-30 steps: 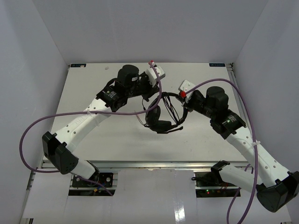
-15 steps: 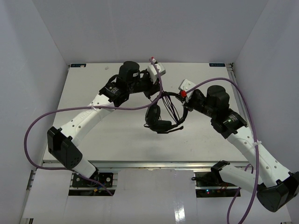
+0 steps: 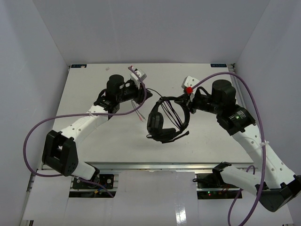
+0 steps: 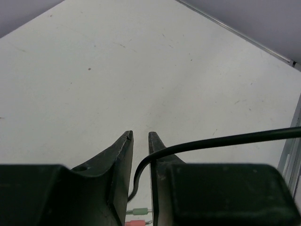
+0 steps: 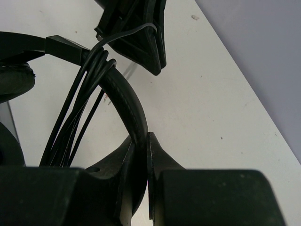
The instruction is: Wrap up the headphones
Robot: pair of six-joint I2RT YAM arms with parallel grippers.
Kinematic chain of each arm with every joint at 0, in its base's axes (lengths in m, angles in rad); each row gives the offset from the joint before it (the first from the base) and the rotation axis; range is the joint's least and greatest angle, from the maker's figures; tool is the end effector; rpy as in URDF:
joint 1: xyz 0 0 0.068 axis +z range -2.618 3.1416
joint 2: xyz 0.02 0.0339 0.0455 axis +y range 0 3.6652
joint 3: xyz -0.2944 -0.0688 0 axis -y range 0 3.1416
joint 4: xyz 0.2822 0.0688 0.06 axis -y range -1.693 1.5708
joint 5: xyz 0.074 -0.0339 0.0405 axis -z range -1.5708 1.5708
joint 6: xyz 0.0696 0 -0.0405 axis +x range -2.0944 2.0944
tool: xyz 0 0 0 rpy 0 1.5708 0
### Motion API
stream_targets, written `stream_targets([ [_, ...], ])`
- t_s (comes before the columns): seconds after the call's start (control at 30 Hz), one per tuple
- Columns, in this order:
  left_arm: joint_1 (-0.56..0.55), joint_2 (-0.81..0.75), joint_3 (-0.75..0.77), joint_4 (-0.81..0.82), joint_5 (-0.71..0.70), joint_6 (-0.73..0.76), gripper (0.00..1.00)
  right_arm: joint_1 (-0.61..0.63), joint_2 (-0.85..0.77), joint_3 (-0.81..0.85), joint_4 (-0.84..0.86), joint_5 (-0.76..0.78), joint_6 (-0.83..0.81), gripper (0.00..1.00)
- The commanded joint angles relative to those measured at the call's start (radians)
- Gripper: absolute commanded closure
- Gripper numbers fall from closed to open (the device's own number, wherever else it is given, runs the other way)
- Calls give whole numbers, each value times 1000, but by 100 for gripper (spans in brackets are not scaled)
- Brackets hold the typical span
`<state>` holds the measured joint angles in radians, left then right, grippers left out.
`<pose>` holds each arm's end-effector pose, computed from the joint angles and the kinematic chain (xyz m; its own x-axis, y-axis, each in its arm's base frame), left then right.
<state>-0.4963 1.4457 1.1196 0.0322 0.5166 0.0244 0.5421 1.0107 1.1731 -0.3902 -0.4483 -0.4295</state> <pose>0.3341 -0.2200 0.3331 -0.2344 0.1511 -0.9603 0.8357 0.5360 -0.1197 0.2119 0.1629 0.4369 0.1683 -0.3367 -0.9264 -0.8321 0.4553 -0.3167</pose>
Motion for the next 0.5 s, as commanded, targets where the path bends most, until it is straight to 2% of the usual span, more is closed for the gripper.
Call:
stream_targets([
  [0.0, 11, -33, -84, 270, 116, -157, 68, -13, -13, 68, 21, -96, 68, 92],
  [0.27, 9, 22, -243, 559, 201, -330, 71, -41, 18, 139, 31, -97, 133, 92],
  [0.47, -4, 73, -353, 844, 215, -432, 64, -84, 77, 216, 42, -142, 228, 92],
])
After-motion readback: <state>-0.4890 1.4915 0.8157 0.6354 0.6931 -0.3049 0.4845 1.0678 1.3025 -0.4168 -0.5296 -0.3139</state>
